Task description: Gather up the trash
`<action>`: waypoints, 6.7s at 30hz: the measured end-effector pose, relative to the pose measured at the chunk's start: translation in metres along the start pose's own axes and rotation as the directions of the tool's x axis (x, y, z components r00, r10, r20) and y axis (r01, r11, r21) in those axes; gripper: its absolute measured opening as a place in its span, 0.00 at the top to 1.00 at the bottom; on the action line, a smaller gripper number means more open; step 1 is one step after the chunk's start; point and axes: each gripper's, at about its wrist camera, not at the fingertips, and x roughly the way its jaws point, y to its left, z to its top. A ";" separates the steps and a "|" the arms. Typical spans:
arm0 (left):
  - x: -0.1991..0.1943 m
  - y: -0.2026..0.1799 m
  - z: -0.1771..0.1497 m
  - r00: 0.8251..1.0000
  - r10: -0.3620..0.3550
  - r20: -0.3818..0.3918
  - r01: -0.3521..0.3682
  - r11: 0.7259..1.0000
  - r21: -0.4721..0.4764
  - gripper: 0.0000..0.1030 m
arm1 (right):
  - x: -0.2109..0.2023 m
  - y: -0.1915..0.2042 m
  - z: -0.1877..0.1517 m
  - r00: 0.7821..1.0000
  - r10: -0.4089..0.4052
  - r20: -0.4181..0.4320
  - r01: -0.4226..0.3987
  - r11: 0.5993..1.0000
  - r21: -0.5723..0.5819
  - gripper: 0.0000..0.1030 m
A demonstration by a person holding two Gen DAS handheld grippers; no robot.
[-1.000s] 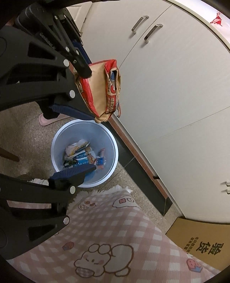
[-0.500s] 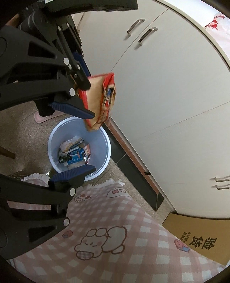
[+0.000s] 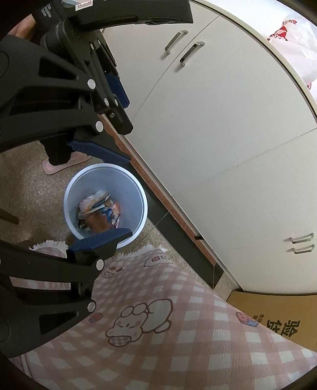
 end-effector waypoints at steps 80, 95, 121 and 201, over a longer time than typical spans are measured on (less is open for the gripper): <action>-0.455 -0.170 -0.181 0.660 -0.440 0.609 0.077 0.846 0.527 0.10 | -0.512 0.020 -0.192 0.578 -0.384 0.720 0.349 0.914 0.207 0.13; -0.456 -0.176 -0.187 0.663 -0.449 0.600 0.072 0.835 0.545 0.10 | -0.515 0.016 -0.195 0.578 -0.398 0.713 0.347 0.910 0.226 0.13; -0.455 -0.181 -0.192 0.660 -0.454 0.599 0.063 0.827 0.559 0.10 | -0.515 0.014 -0.197 0.572 -0.401 0.715 0.349 0.908 0.230 0.13; -0.442 -0.173 -0.194 0.675 -0.450 0.584 0.063 0.824 0.563 0.10 | -0.507 0.008 -0.202 0.587 -0.407 0.700 0.353 0.907 0.231 0.12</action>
